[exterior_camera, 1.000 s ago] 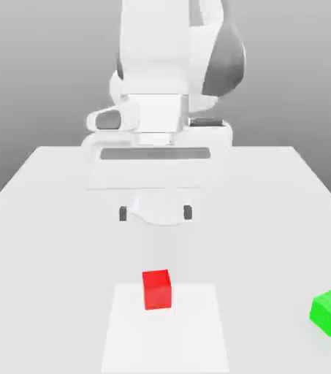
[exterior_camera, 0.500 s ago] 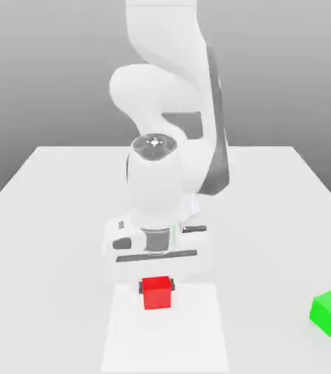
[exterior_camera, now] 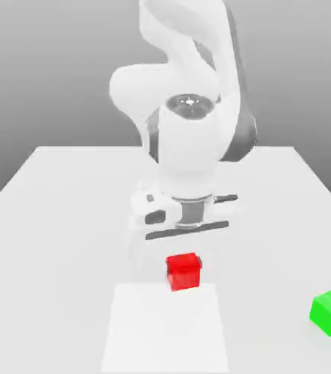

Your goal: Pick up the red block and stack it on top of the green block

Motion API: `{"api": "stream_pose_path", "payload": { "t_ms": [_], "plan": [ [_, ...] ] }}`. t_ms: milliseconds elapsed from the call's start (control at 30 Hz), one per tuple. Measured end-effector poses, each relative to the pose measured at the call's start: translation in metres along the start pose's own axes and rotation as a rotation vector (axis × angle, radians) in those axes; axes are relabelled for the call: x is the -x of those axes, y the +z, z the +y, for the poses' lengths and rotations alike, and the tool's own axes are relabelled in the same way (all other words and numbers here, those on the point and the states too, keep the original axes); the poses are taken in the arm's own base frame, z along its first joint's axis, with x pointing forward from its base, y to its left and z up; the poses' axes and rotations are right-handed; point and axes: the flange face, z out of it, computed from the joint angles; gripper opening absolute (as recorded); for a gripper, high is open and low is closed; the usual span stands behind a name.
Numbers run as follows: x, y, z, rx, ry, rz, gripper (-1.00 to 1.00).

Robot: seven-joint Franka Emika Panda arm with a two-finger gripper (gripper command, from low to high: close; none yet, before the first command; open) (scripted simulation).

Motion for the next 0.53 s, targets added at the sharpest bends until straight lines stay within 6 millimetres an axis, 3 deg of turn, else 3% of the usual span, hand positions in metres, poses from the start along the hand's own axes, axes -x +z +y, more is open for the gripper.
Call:
{"api": "stream_pose_path", "payload": {
  "t_ms": [100,233,300,400,433,533],
  "plan": [
    [0.016,-0.01,-0.075,0.0,-0.176,0.002,-1.0],
    [0.054,-0.024,-0.167,-0.013,-0.381,-0.001,-1.0],
    [0.062,-0.011,-0.185,-0.016,-0.417,-0.002,-1.0],
    [0.066,0.026,-0.191,-0.017,-0.429,-0.003,-1.0],
    [0.066,0.034,-0.191,-0.017,-0.43,-0.003,1.0],
    [0.066,0.034,-0.191,-0.017,-0.43,-0.003,1.0]
  ]
}}
